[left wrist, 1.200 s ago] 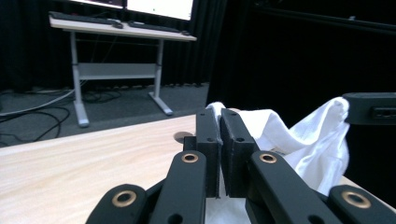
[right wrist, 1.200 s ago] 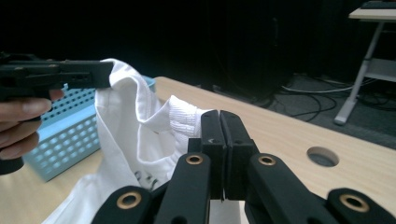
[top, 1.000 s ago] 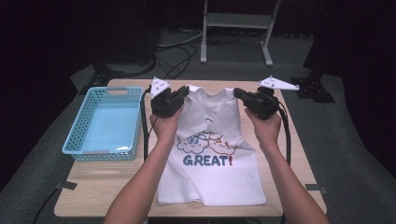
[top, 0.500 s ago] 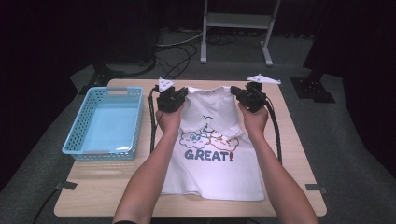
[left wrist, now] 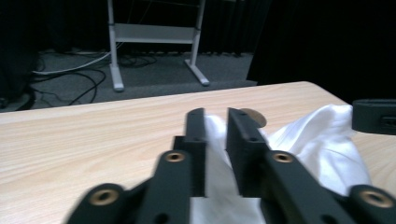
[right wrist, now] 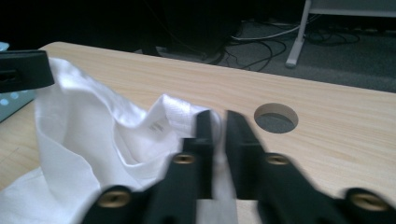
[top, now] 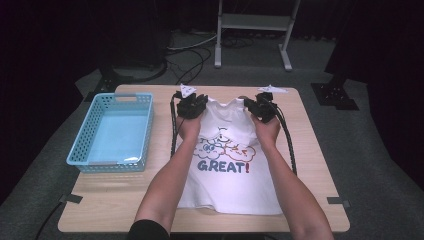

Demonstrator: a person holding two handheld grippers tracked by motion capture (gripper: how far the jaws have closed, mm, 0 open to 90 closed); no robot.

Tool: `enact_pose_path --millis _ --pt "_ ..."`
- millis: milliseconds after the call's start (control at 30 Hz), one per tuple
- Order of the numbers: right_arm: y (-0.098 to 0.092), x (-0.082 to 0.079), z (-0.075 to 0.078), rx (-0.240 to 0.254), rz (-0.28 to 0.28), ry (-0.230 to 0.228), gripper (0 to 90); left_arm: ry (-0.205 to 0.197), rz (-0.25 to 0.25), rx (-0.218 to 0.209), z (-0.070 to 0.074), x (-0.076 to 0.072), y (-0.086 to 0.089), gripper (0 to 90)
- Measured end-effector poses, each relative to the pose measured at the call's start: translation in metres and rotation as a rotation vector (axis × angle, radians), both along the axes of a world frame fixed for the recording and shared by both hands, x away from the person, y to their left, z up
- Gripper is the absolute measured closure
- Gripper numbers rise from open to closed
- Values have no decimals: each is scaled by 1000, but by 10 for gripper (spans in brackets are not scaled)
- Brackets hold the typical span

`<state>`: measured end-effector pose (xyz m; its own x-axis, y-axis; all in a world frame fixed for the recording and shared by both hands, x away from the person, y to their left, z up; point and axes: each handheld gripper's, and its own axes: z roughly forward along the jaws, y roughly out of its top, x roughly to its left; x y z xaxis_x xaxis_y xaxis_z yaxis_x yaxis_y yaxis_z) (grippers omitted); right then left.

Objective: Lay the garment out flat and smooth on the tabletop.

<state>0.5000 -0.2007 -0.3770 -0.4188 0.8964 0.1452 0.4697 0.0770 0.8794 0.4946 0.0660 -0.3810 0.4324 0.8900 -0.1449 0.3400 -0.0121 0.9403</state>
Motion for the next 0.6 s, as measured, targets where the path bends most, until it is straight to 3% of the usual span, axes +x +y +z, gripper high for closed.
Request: enact_pose_path --millis 233,333,600 --pt "-7 -7 10 -6 10 3 653 8 3 -9 10 -11 7 620" --pt "-7 -18 15 -36 26 -8 628 -8 -2 5 13 -22 9 593" --pt "-7 -45 14 -47 47 16 588 -4 -18 -9 12 -56 15 546"
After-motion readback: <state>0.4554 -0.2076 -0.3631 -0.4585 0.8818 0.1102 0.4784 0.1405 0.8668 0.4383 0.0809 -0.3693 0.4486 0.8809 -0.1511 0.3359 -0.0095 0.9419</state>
